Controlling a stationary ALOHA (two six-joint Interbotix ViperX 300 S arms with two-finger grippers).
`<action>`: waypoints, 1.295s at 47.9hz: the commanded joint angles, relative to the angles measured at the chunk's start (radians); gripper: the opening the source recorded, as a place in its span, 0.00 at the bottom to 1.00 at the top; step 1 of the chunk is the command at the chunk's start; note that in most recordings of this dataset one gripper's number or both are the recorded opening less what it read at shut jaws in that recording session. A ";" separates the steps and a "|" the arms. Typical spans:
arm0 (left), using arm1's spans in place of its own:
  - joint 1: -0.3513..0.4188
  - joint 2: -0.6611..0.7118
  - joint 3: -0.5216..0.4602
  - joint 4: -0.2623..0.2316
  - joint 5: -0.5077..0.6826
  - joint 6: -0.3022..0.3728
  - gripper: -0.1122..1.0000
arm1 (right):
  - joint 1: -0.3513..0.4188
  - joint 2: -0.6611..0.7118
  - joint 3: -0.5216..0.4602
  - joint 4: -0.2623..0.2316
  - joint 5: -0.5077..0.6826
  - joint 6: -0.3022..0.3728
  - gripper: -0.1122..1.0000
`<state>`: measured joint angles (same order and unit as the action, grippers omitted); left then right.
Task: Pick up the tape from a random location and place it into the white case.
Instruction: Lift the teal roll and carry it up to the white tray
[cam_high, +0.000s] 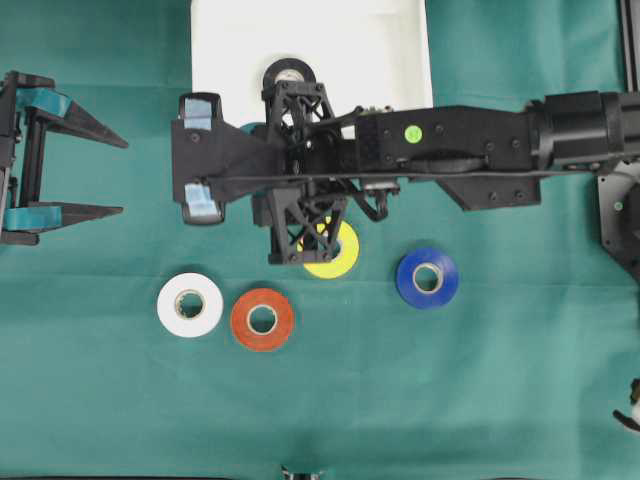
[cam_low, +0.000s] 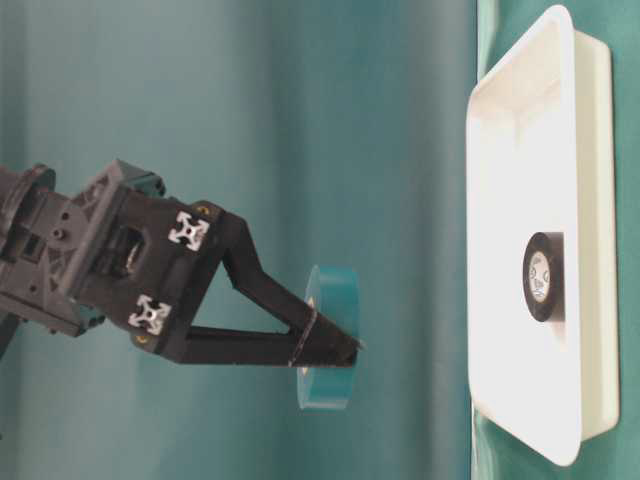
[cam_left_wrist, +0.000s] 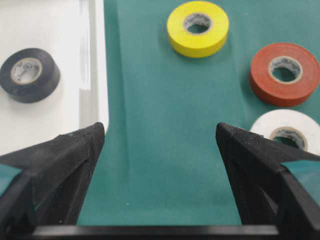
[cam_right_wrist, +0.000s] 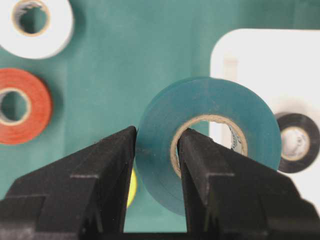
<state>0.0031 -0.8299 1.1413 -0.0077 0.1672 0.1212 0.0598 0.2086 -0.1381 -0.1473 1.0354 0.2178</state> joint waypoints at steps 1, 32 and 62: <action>-0.003 0.005 -0.012 -0.002 -0.005 0.000 0.98 | -0.028 -0.043 -0.029 -0.006 -0.003 -0.003 0.36; -0.003 0.003 -0.012 -0.002 0.008 0.000 0.98 | -0.259 -0.051 -0.018 -0.008 -0.017 -0.055 0.36; -0.002 0.005 -0.012 -0.002 0.008 0.000 0.98 | -0.334 -0.107 0.100 -0.008 -0.066 -0.052 0.36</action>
<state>0.0031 -0.8299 1.1397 -0.0077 0.1810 0.1212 -0.2592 0.1626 -0.0552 -0.1519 0.9910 0.1641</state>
